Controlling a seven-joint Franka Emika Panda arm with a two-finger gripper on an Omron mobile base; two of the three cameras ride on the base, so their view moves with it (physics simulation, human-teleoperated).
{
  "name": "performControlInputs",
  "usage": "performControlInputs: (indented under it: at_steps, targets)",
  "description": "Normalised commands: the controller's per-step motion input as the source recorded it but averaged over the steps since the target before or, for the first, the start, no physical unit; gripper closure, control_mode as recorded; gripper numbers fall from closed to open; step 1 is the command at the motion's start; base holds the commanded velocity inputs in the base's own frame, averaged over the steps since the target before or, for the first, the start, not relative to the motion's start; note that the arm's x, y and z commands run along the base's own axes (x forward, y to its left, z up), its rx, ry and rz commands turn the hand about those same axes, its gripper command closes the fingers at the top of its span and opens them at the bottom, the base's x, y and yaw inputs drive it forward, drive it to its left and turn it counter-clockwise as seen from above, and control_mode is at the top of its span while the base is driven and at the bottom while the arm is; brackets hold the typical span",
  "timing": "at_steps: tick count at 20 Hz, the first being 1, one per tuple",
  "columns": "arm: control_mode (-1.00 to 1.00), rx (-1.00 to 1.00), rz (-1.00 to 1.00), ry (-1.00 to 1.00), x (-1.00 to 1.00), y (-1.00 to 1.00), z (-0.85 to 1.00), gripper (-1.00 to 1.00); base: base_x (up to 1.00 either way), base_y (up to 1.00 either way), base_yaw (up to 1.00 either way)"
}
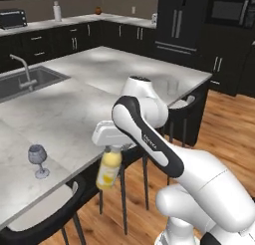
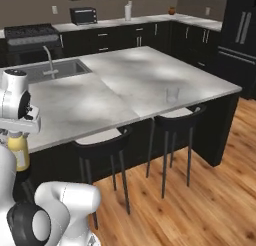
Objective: There is a wine glass and glass cup on the dining counter. Place the wine bottle next to the wine glass and the juice bottle next to the glass cup.
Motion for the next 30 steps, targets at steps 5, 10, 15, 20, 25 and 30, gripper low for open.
performControlInputs:
  at_steps: [5,10,15,20,25,30]
  targets:
    - [1.0,0.0,0.0,0.0,0.0,0.0,0.0,1.0,0.39,-0.39,0.23]
    - [1.0,0.0,0.0,0.0,0.0,0.0,0.0,1.0,0.41,-0.54,0.06]
    - [1.0,0.0,0.0,0.0,0.0,0.0,0.0,1.0,0.39,-0.6,0.03]
    - [1.0,0.0,0.0,0.0,0.0,0.0,0.0,1.0,0.36,-0.53,0.12]
    - [1.0,0.0,0.0,0.0,0.0,0.0,0.0,1.0,0.33,-0.49,0.17]
    - [1.0,0.0,0.0,0.0,0.0,0.0,0.0,1.0,0.3,-0.38,0.31]
